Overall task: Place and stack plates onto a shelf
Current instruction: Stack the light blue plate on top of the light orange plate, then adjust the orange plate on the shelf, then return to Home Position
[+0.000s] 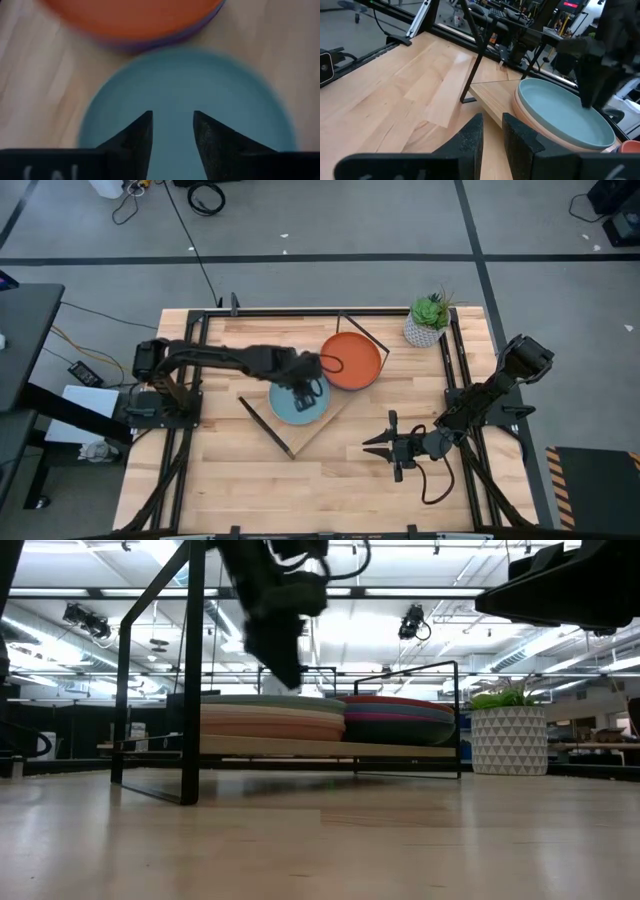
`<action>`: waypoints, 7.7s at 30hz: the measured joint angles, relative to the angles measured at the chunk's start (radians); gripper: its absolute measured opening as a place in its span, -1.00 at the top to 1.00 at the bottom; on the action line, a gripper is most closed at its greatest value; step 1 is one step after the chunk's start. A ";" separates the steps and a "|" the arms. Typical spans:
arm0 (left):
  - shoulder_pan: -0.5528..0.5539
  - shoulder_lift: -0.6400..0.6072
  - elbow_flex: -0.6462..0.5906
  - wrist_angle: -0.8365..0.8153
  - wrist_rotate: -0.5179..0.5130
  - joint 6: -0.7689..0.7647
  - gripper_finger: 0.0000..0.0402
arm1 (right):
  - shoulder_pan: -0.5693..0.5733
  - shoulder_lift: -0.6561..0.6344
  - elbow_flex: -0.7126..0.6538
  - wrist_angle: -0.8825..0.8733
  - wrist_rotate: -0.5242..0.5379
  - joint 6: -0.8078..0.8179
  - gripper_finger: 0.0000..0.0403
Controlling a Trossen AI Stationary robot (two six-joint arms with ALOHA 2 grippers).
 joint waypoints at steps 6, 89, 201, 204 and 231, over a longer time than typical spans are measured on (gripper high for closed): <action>-0.050 0.056 -0.046 0.220 -0.006 -0.013 0.29 | 0.000 0.000 0.000 0.010 0.000 -0.008 0.62; -0.306 -1.068 -0.997 0.972 -0.048 0.215 0.29 | -0.029 -0.556 -0.373 0.053 -0.182 0.198 0.96; -0.552 -1.727 -1.316 0.795 -0.146 0.274 0.29 | -0.773 -1.499 -0.380 -0.664 -0.676 0.454 0.93; -0.552 -1.727 -1.316 0.795 -0.146 0.274 0.29 | -0.773 -1.499 -0.380 -0.664 -0.675 0.454 0.93; -0.552 -1.727 -1.316 0.795 -0.146 0.274 0.29 | -0.773 -1.499 -0.380 -0.664 -0.674 0.453 0.93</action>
